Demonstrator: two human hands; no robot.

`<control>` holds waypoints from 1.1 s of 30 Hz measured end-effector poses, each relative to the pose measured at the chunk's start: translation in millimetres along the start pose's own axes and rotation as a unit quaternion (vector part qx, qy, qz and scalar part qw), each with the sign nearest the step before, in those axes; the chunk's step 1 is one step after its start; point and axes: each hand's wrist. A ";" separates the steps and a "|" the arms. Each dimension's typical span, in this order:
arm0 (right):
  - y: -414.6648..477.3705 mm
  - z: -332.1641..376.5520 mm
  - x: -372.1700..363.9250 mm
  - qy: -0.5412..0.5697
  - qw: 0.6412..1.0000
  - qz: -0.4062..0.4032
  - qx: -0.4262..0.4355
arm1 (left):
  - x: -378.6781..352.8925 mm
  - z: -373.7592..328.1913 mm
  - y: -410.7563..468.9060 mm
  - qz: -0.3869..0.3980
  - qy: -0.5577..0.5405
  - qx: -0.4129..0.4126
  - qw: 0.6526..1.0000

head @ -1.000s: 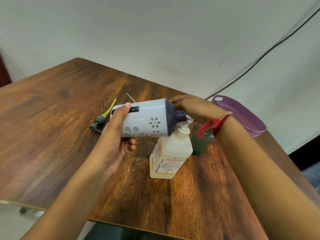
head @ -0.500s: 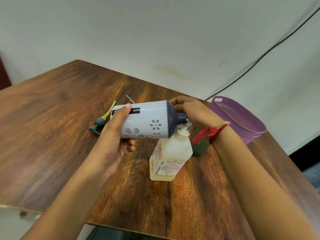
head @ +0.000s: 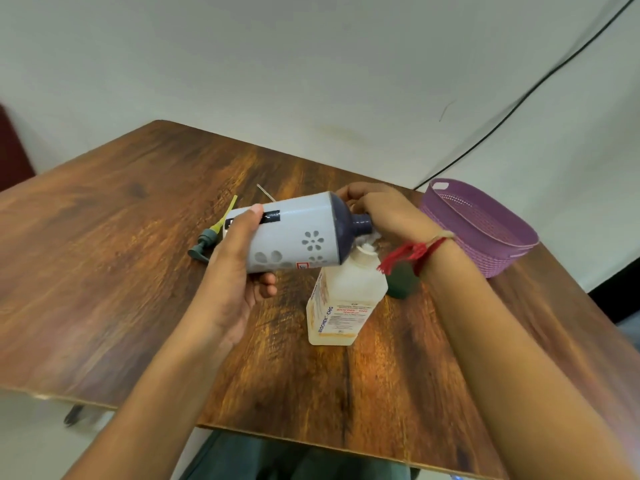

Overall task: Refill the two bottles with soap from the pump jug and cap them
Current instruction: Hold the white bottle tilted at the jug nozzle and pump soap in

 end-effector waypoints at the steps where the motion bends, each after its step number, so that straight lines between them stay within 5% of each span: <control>1: -0.5 -2.6 -2.0 0.024 1.000 -0.008 -0.003 | -0.2 -0.1 -0.8 -0.002 -0.001 0.003 1.000; 8: 7.0 -0.9 0.0 0.000 1.000 -0.002 0.026 | 1.1 -5.2 1.4 -0.002 0.003 -0.009 1.000; 13: 3.5 -11.4 -4.0 0.098 0.994 -0.018 0.053 | -1.2 -0.7 0.7 -0.008 -0.001 0.003 1.000; 20: 9.3 5.2 7.2 -0.043 0.997 0.057 0.016 | -2.9 -1.1 6.4 0.001 -0.008 -0.001 1.000; 33: 3.8 -2.3 5.2 0.056 0.997 0.052 0.026 | -0.4 -4.9 10.6 0.012 0.002 -0.012 1.000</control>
Point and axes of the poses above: each hand's wrist, its own y-axis towards the middle knuckle, its own x-axis out of the back of the hand, z = x × y, and after that the axes turned 11 degrees about y, right-handed
